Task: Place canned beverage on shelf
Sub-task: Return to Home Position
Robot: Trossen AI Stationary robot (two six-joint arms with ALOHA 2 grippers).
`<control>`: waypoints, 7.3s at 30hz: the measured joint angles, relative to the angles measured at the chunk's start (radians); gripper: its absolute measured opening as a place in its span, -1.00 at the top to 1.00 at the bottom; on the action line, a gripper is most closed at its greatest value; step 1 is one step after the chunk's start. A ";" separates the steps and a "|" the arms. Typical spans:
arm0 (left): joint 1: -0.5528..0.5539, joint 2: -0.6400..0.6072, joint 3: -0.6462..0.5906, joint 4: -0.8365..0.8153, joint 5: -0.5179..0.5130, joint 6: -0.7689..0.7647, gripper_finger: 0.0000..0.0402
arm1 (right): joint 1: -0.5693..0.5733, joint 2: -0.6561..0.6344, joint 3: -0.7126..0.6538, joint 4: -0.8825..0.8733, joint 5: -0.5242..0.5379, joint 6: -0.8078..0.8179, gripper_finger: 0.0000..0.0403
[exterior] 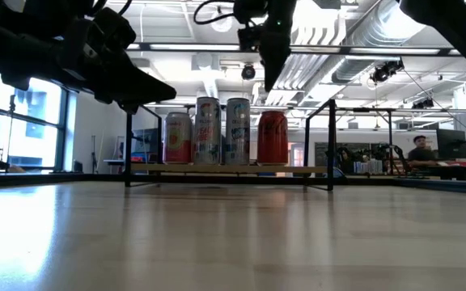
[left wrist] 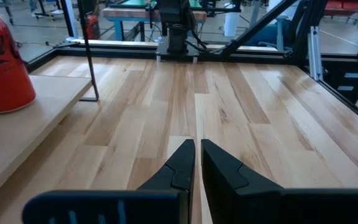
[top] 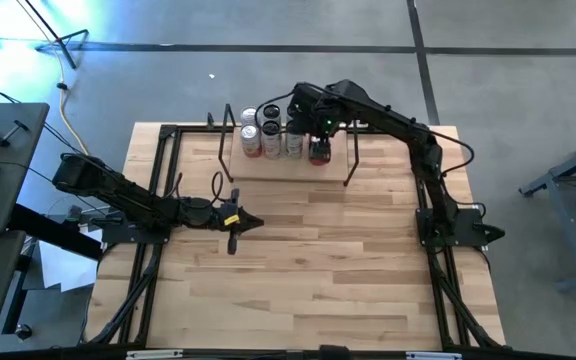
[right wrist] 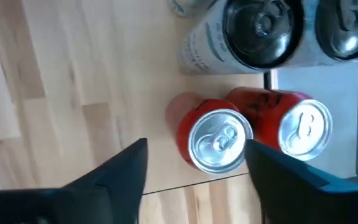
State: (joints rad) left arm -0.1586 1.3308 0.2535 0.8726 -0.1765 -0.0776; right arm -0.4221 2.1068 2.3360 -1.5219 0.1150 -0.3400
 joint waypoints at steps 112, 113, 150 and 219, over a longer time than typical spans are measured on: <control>-0.036 -1.328 -0.241 -0.812 -0.195 0.238 0.91 | 0.389 -2.106 -2.321 1.533 -0.042 0.126 1.00; -0.036 -1.328 -0.241 -0.811 -0.195 0.240 0.91 | 0.389 -2.106 -2.321 1.533 -0.040 0.125 1.00; 0.113 -1.324 -0.241 -0.828 -0.044 0.210 0.91 | 0.389 -2.099 -2.321 1.566 0.209 0.097 1.00; 0.112 -1.324 -0.241 -0.824 -0.046 0.210 0.91 | 0.389 -2.099 -2.321 1.566 0.209 0.096 1.00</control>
State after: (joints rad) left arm -0.0462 0.0063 0.0120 0.0488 -0.2222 0.1326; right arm -0.0330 0.0082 0.0154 0.0440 0.3241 -0.2436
